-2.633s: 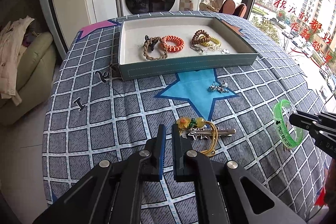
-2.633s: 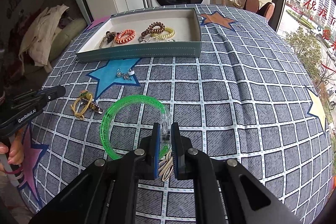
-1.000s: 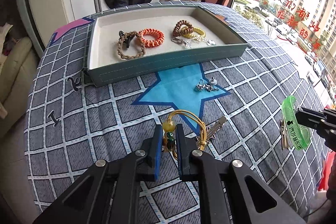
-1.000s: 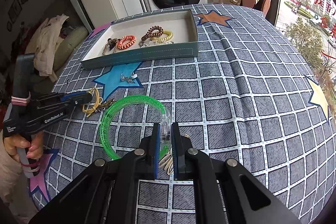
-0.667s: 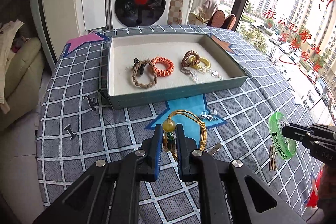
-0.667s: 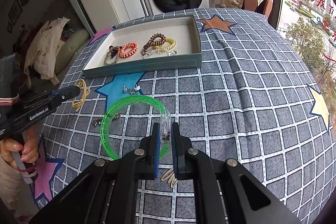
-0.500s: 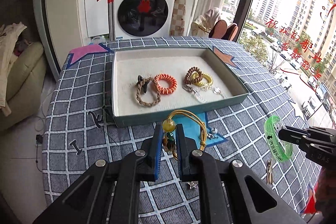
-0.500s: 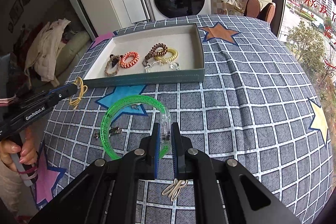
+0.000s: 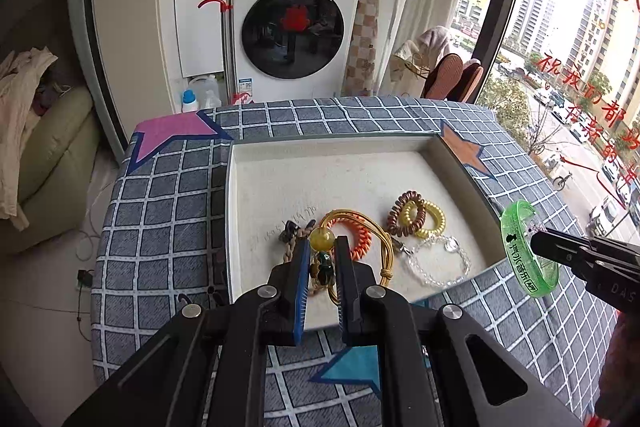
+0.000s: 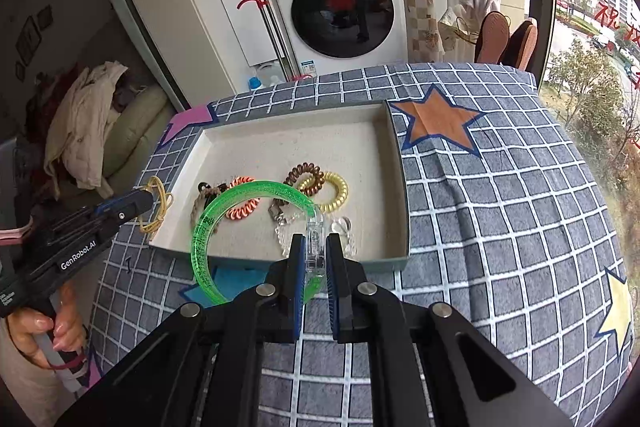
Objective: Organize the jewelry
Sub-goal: 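Carry the yellow hair tie and green bangle into the tray with both tools, then open the left tool over the orange coil while the right tool releases the green bangle onto the coils, then move the left tool to the silver hair clip while the right tool moves to the cream hair ties, then grasp the silver hair clip with the left tool while the right tool grasps the cream hair ties, then carry the silver clip and cream hair ties into the tray with both tools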
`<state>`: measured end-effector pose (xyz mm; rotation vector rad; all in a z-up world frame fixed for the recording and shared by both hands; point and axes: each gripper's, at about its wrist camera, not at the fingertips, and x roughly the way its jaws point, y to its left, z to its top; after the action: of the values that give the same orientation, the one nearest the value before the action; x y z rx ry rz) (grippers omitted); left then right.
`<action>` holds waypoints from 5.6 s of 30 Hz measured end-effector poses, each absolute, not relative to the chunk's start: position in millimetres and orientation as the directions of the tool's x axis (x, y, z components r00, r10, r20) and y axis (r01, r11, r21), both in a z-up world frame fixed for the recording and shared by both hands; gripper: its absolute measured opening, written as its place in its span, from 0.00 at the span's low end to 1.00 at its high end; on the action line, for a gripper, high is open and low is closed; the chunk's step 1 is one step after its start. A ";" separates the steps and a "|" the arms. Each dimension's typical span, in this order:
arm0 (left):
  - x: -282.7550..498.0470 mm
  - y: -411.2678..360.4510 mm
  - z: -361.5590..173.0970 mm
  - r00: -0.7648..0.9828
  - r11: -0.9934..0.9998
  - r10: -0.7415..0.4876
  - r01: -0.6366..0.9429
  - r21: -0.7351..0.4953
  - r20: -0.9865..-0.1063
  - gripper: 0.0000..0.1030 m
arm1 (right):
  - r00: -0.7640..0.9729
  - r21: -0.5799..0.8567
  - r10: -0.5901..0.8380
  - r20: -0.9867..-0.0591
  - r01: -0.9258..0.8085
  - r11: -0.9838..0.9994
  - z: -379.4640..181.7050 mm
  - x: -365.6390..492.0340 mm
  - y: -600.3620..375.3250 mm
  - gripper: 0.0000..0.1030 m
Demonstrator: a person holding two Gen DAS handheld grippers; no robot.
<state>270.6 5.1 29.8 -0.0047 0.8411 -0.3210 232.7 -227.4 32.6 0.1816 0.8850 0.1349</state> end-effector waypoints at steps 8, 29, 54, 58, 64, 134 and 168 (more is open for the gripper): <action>311.3 -19.1 0.6 0.591 0.966 -0.198 0.252 -0.055 -0.782 0.31 | 0.611 0.231 0.168 -0.773 0.025 0.973 7.0 286.3 -232.6 0.10; 311.6 -49.7 -30.6 0.625 0.952 -0.091 0.284 0.118 -0.775 0.31 | 0.566 0.236 0.161 -0.809 0.061 0.970 -36.7 305.4 -239.9 0.48; 308.1 -31.9 -12.1 0.649 0.975 -0.100 0.216 0.057 -0.754 1.00 | 0.637 0.363 0.249 -0.730 0.053 0.930 0.5 245.9 -250.1 0.62; 298.1 -30.2 -0.4 0.670 0.969 -0.122 0.240 0.057 -0.733 1.00 | 0.666 0.395 0.252 -0.702 0.070 0.916 7.1 231.4 -255.3 0.88; 263.1 -24.1 5.3 0.690 0.956 -0.121 0.273 0.102 -0.713 1.00 | 0.713 0.440 0.269 -0.647 0.061 0.896 15.5 198.6 -259.3 1.00; 135.8 -55.0 -54.1 0.546 0.840 -0.218 0.527 0.129 -0.809 0.96 | 0.543 0.040 -0.067 -0.837 0.183 0.982 -58.8 75.5 -225.8 0.60; 121.1 -27.8 -27.4 0.515 0.878 -0.339 0.474 -0.068 -0.787 0.36 | 0.619 0.294 0.161 -0.769 0.118 0.948 -40.0 58.6 -259.8 0.20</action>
<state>121.1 -27.8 -27.4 0.1633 0.9068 -0.4910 58.6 -259.8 -40.0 0.3329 0.9078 0.0249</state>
